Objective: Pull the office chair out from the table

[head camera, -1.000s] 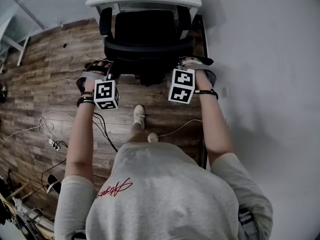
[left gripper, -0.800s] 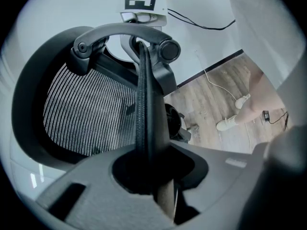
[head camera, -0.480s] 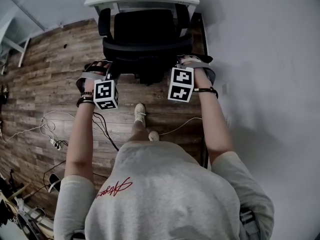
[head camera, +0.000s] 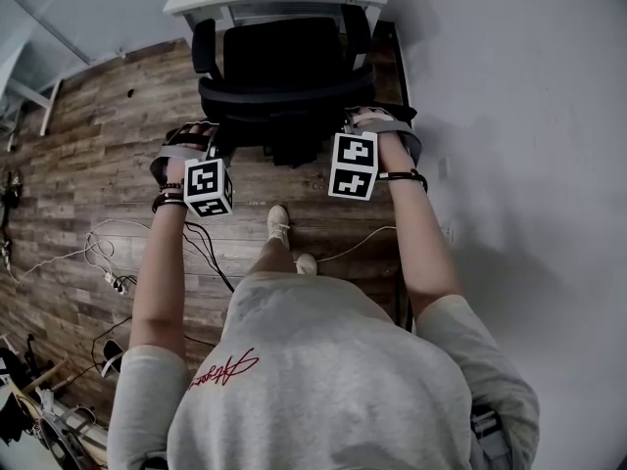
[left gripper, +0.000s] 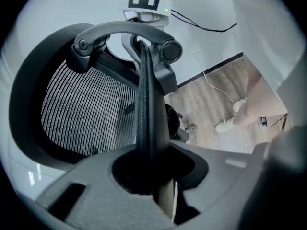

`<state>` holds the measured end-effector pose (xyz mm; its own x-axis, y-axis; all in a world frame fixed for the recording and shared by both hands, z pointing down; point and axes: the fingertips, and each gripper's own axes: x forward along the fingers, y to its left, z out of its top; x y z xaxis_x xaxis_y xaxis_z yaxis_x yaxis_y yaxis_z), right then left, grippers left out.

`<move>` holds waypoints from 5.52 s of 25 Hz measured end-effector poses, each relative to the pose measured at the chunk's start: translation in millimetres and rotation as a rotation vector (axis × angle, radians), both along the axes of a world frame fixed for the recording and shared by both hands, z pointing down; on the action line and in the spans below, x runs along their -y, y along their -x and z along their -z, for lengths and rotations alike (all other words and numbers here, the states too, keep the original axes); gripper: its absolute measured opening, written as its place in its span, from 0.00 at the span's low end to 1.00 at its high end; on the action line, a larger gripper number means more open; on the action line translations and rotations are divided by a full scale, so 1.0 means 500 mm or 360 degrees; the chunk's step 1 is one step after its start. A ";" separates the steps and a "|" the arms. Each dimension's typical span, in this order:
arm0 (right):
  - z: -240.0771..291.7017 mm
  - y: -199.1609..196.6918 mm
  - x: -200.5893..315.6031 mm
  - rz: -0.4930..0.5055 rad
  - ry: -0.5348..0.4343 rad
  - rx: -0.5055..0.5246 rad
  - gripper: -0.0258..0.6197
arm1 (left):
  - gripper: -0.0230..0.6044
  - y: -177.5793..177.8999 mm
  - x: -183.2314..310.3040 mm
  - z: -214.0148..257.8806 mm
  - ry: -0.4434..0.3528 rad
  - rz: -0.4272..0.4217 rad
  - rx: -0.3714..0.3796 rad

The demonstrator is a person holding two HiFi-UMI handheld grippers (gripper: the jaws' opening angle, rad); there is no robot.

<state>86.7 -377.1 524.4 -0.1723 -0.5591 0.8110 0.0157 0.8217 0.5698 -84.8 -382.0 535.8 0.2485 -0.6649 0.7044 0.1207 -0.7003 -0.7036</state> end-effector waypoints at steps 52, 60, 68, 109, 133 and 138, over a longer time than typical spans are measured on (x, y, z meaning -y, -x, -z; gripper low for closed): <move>-0.013 0.057 -0.217 -0.0159 0.0039 0.0004 0.20 | 0.14 0.056 -0.181 -0.009 -0.0026 -0.0163 0.0006; -0.012 0.059 -0.249 -0.0171 0.0031 0.0007 0.20 | 0.13 0.054 -0.212 -0.008 -0.0025 -0.0181 0.0003; -0.013 0.058 -0.289 -0.0188 0.0018 0.0007 0.20 | 0.13 0.053 -0.249 -0.007 -0.0040 -0.0203 0.0002; -0.019 0.092 -0.426 -0.0266 0.0030 0.0002 0.20 | 0.13 0.087 -0.369 -0.014 -0.0080 -0.0273 0.0009; -0.019 0.066 -0.508 -0.0228 0.0022 -0.0005 0.20 | 0.13 0.063 -0.461 -0.015 -0.0059 -0.0231 0.0005; -0.019 0.052 -0.535 -0.0217 0.0022 0.0000 0.20 | 0.13 0.049 -0.489 -0.015 -0.0057 -0.0225 0.0009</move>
<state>60.8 -109.5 533.7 -0.0954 -0.5662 0.8187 -0.0963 0.8239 0.5585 -109.4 -137.7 543.5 0.3375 -0.6483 0.6825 0.2204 -0.6504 -0.7269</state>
